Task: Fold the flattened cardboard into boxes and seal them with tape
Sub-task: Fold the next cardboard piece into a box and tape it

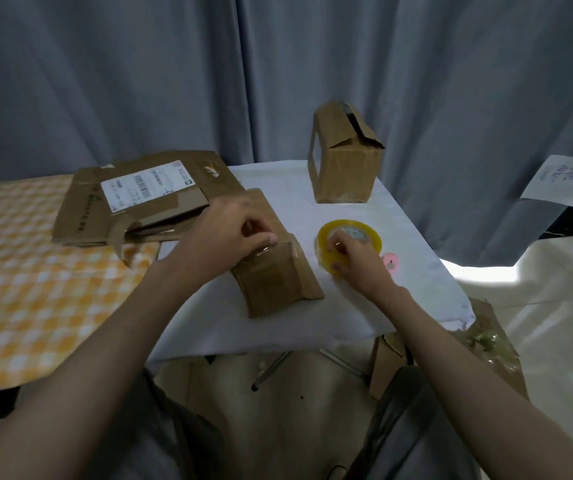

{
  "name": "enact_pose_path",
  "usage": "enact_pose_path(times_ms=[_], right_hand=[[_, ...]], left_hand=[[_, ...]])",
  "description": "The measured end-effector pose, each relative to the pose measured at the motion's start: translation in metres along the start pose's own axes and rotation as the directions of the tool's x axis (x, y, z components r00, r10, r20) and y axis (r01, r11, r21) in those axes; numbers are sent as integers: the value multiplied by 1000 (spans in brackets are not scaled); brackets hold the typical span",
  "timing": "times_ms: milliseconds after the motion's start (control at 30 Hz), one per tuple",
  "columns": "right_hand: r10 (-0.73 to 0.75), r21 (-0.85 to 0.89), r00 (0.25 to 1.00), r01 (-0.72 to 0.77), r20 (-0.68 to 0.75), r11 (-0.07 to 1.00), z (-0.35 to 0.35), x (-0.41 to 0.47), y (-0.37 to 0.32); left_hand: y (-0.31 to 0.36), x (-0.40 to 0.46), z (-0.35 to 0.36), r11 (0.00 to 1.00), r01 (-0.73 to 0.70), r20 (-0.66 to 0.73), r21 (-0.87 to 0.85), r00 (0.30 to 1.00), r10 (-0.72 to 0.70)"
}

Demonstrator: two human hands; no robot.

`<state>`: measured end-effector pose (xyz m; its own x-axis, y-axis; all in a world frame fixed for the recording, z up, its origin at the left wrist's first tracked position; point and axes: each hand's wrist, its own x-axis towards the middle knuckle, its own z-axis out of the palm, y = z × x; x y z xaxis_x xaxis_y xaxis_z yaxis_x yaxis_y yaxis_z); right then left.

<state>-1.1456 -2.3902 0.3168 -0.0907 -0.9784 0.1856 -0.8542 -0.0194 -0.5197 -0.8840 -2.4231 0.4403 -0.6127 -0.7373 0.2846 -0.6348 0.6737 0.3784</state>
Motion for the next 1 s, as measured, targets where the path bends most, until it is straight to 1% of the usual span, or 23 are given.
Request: enact_pose_path(times_ms=[33,67,100,133,167,200,233,267,333,400,500,567,633,700,733,800,867,933,1000], right_hand=[[4,-3,1000,-4,-20,1000,1,0,-1],[-3,6,997,3,-76,1000,0,0,-4],[-7,33,986,12,-166,999,-3,1,-10],[0,85,962,24,-272,996,-9,0,-19],[25,165,937,35,-349,986,-17,-1,-31],[66,262,929,34,-364,964,-26,-3,-43],[111,358,941,11,-320,933,-34,-7,-56],[140,427,961,-25,-239,904,-40,-11,-67],[146,475,983,-78,-108,876,-46,-19,-80],[163,516,986,-120,-39,848,-47,-22,-85],[215,638,975,-206,65,742,-44,-21,-85],[235,690,964,-253,123,678,-42,-22,-84],[207,705,970,-238,132,668,-40,-26,-83],[131,680,988,-151,82,717,-37,-30,-82],[80,643,995,-95,53,760,-36,-32,-82],[-44,506,999,42,-7,862,-31,-34,-82],[-125,404,990,138,-58,904,-25,-33,-81],[-131,381,987,156,-91,911,-22,-30,-80],[-118,378,987,151,-108,913,-21,-29,-78]], left_hand=[[0,-3,4,1000,-4,-12,-26,1000,3],[-1,-5,9,999,-10,-17,-42,1000,10],[0,-5,15,998,-25,-22,-51,999,24],[1,-6,21,998,-38,-23,-48,999,37],[2,-5,26,998,-51,-25,-41,998,50],[5,-5,31,998,-52,-28,-36,998,51],[6,-4,34,998,-49,-36,-30,998,48],[7,-3,37,998,-49,-45,-25,998,48],[8,0,39,998,-58,-62,-15,996,57],[6,0,40,997,-73,-75,-20,995,72],[4,-4,40,996,-89,-99,-29,991,86],[1,-7,43,994,-99,-125,-35,988,94],[-2,-12,46,994,-104,-143,-44,985,97],[-7,-17,51,991,-129,-164,-35,979,122],[-8,-19,53,989,-143,-172,-26,975,137],[-10,-24,57,986,-165,-203,-20,966,157],[-14,-27,57,983,-177,-226,-52,961,161],[-17,-32,53,978,-188,-239,-87,957,162],[-20,-40,50,986,-145,-298,-80,948,115]])
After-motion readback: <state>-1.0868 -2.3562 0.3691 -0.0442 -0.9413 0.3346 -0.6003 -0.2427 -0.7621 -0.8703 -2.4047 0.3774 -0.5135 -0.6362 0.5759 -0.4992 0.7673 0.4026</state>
